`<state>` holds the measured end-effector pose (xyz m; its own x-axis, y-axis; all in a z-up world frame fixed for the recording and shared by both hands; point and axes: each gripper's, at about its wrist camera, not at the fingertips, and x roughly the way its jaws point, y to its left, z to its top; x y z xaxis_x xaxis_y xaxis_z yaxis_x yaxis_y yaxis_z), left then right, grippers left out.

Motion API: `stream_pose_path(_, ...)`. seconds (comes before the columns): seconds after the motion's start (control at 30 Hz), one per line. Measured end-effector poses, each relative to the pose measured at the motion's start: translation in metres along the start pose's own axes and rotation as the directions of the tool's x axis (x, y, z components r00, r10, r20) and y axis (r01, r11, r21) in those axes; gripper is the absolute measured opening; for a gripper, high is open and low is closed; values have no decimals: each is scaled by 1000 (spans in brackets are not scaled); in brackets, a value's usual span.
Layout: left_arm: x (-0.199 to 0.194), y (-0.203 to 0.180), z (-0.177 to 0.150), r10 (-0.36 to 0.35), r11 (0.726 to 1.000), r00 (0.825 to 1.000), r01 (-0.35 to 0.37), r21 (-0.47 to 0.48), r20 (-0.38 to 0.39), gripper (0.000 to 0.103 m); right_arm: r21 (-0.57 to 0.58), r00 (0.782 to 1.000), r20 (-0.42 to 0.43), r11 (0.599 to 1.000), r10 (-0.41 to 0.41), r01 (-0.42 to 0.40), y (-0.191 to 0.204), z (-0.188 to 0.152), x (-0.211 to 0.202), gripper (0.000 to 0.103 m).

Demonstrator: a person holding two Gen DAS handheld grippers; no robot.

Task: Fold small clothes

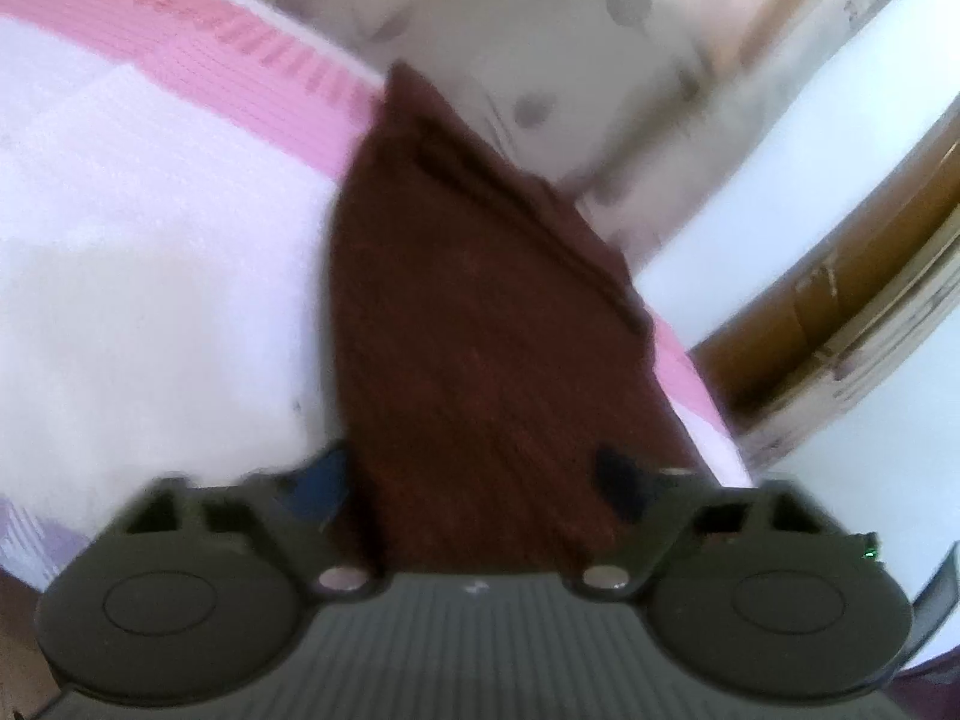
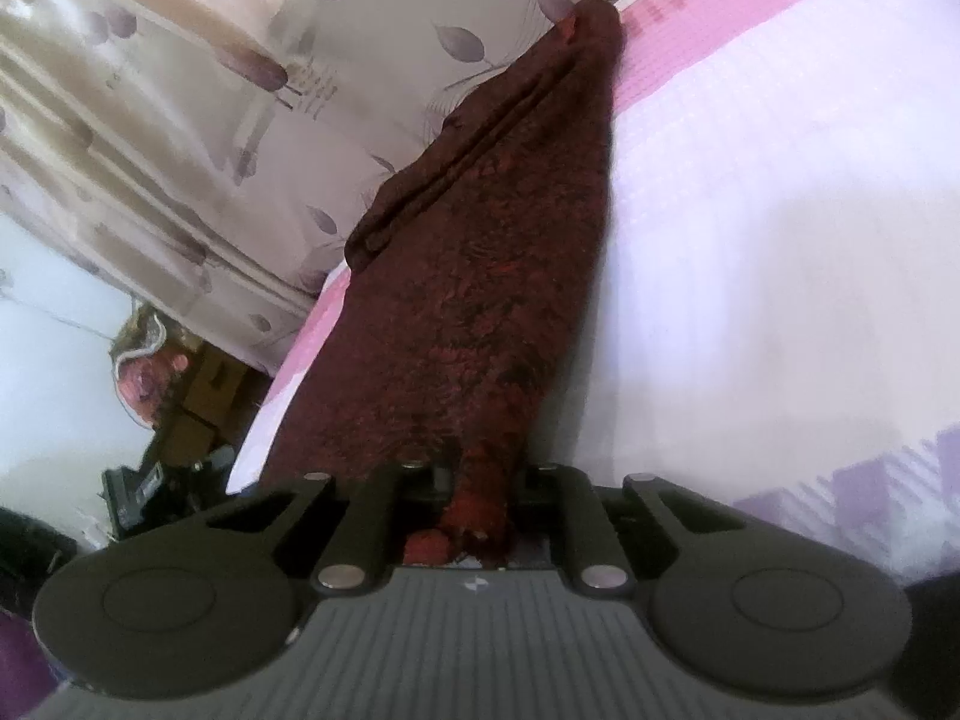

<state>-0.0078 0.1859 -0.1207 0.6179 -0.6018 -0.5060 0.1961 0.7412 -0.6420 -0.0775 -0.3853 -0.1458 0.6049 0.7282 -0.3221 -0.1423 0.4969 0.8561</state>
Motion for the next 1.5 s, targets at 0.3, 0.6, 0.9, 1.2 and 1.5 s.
stream_pose_path(0.3,-15,11,-16,-16,999,1000,16,-46,4,37,80,996,59,994,68,-73,-15,-4,-22,15)
stream_pose_path(0.6,-7,1,-12,-73,997,997,73,-18,1,79,98,993,94,992,75,-84,-23,0,-15,45)
stream_pose_path(0.9,-27,-11,-26,42,999,999,-42,14,30,19,35,992,92,996,83,-87,-5,-7,-11,14)
stream_pose_path(1.2,-27,-12,-34,66,997,998,-66,36,6,53,-16,999,35,1000,22,-21,-7,-10,-23,18)
stream_pose_path(1.5,-6,-26,-21,106,989,994,-107,100,20,42,-42,998,34,998,44,-42,1,-9,-12,54)
